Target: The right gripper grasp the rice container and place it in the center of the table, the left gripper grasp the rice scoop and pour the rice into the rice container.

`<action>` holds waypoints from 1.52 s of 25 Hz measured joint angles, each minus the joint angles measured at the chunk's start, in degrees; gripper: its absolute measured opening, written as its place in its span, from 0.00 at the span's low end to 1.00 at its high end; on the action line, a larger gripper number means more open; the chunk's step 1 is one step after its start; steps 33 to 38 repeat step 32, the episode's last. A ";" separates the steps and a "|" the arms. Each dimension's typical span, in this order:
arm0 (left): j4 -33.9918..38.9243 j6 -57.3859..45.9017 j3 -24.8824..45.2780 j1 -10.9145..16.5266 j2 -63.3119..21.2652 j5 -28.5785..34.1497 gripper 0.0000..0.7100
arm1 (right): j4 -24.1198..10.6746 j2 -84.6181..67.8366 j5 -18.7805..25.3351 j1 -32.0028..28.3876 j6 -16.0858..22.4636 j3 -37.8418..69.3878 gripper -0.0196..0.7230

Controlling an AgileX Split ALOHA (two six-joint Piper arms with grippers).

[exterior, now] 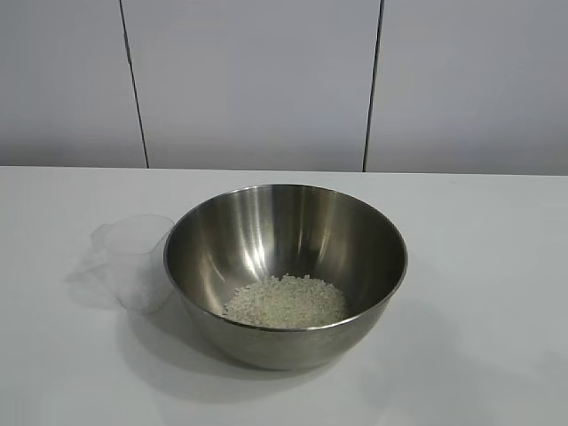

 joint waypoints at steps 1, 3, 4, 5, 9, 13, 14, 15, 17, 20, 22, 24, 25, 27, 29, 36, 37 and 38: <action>1.49 -1.36 2.28 -0.41 -2.60 1.01 0.93 | 0.00 0.00 0.00 0.00 0.00 0.00 0.86; 3.95 -4.39 8.01 -0.84 -7.47 2.69 0.93 | 0.00 0.00 0.00 0.00 0.00 0.00 0.86; 5.13 -5.63 10.43 -0.89 -9.37 2.93 0.93 | 0.00 0.00 0.00 0.00 0.00 0.00 0.86; 6.04 -6.60 13.25 -0.89 -11.50 3.18 0.93 | 0.00 0.00 0.00 0.00 0.00 0.00 0.86; 7.07 -8.56 22.02 -0.89 -17.20 3.77 0.93 | 0.00 0.00 0.00 0.00 0.00 0.00 0.86; 7.25 -9.17 26.38 -0.89 -17.73 3.72 0.93 | 0.00 0.00 0.00 0.00 0.00 0.00 0.86; 7.24 -9.32 26.88 -0.89 -17.73 3.77 0.93 | 0.00 0.00 0.00 0.00 0.00 0.00 0.86; 7.27 -9.36 27.07 -0.89 -17.73 3.77 0.93 | 0.00 0.00 0.00 0.00 0.00 0.00 0.86; 7.32 -9.38 27.17 -0.89 -17.73 3.77 0.93 | 0.00 0.00 0.00 0.00 0.00 0.00 0.86; 7.38 -9.47 27.17 -1.66 -17.73 3.77 0.93 | 0.00 0.00 0.00 0.00 0.00 0.00 0.86; 7.32 -9.54 27.17 -2.69 -17.73 3.77 0.93 | 0.00 0.00 0.05 0.00 0.00 0.00 0.86; 6.83 -9.58 27.21 -3.42 -17.73 3.72 0.93 | 0.00 0.00 0.00 0.00 0.00 0.00 0.86; 6.76 -9.58 27.23 -3.56 -17.73 3.72 0.93 | 0.00 0.00 0.00 0.00 0.00 0.00 0.86; 6.70 -9.58 27.23 -3.78 -17.73 3.67 0.93 | 0.00 0.00 0.00 0.00 0.00 0.00 0.86; 6.64 -9.58 27.23 -3.91 -17.73 3.67 0.93 | 0.00 0.00 0.00 0.00 0.00 0.00 0.86; 6.60 -9.58 27.23 -3.95 -17.73 3.67 0.93 | 0.00 0.00 0.00 0.00 0.00 0.00 0.86; 6.60 -9.58 27.23 -3.95 -17.73 3.67 0.93 | 0.00 0.00 0.00 0.00 0.00 0.00 0.86; 6.60 -9.58 27.23 -3.95 -17.73 3.67 0.93 | 0.00 0.00 0.00 0.00 0.00 0.00 0.86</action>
